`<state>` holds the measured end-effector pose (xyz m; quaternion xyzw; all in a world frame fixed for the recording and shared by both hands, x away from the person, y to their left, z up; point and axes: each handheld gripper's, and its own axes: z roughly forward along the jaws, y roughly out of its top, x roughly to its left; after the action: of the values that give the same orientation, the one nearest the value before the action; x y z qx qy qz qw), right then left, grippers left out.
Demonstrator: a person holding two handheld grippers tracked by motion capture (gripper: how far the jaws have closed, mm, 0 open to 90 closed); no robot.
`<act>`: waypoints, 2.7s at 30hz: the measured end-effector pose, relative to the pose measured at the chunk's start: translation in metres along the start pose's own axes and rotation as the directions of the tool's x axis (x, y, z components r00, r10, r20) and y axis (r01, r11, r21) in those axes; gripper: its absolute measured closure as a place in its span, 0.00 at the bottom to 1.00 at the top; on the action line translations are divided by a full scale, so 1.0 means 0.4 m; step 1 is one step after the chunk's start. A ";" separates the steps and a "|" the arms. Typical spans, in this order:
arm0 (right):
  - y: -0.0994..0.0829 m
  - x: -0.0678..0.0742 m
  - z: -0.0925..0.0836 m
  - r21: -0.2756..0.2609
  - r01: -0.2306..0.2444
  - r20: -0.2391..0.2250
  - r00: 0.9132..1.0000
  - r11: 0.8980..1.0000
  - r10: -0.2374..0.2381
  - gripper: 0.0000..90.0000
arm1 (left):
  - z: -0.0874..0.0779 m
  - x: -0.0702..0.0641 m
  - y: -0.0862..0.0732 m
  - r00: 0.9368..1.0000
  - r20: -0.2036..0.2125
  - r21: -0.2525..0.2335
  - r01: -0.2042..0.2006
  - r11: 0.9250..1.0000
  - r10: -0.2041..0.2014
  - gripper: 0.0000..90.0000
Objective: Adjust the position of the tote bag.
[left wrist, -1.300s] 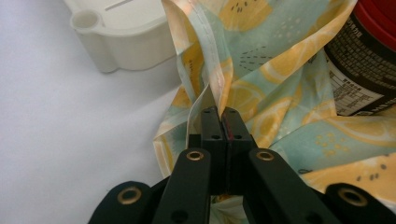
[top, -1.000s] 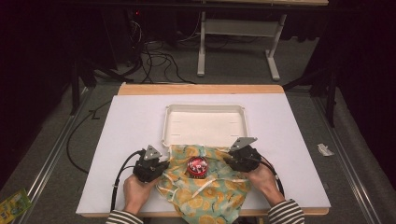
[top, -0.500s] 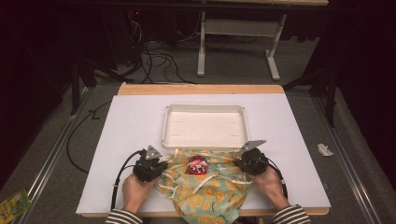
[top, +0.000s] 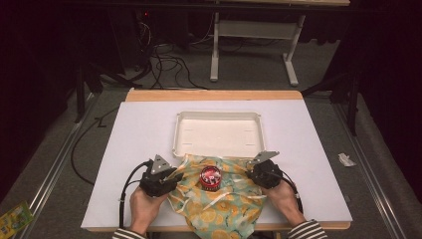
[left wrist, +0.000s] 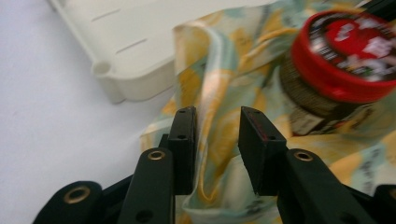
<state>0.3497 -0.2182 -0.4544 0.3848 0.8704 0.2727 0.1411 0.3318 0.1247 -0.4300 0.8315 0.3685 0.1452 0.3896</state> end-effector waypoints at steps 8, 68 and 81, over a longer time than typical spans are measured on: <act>0.000 0.004 -0.004 -0.002 0.003 0.005 1.000 1.000 -0.003 1.00 | -0.038 -0.034 0.018 1.000 -0.013 -0.063 -0.005 0.998 0.004 0.68; -0.034 0.043 -0.005 0.024 0.001 0.017 1.000 1.000 -0.002 1.00 | 0.080 -0.071 -0.058 0.997 -0.070 0.165 -0.011 0.986 0.023 0.73; -0.076 0.018 -0.030 0.009 -0.050 0.082 0.995 0.999 0.049 1.00 | 0.065 -0.006 -0.070 0.987 -0.161 0.159 0.041 0.986 -0.015 0.79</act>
<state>0.3216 -0.2341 -0.4625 0.4180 0.8555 0.2553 0.1679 0.3298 0.1209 -0.4681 0.8408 0.4207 0.1752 0.2922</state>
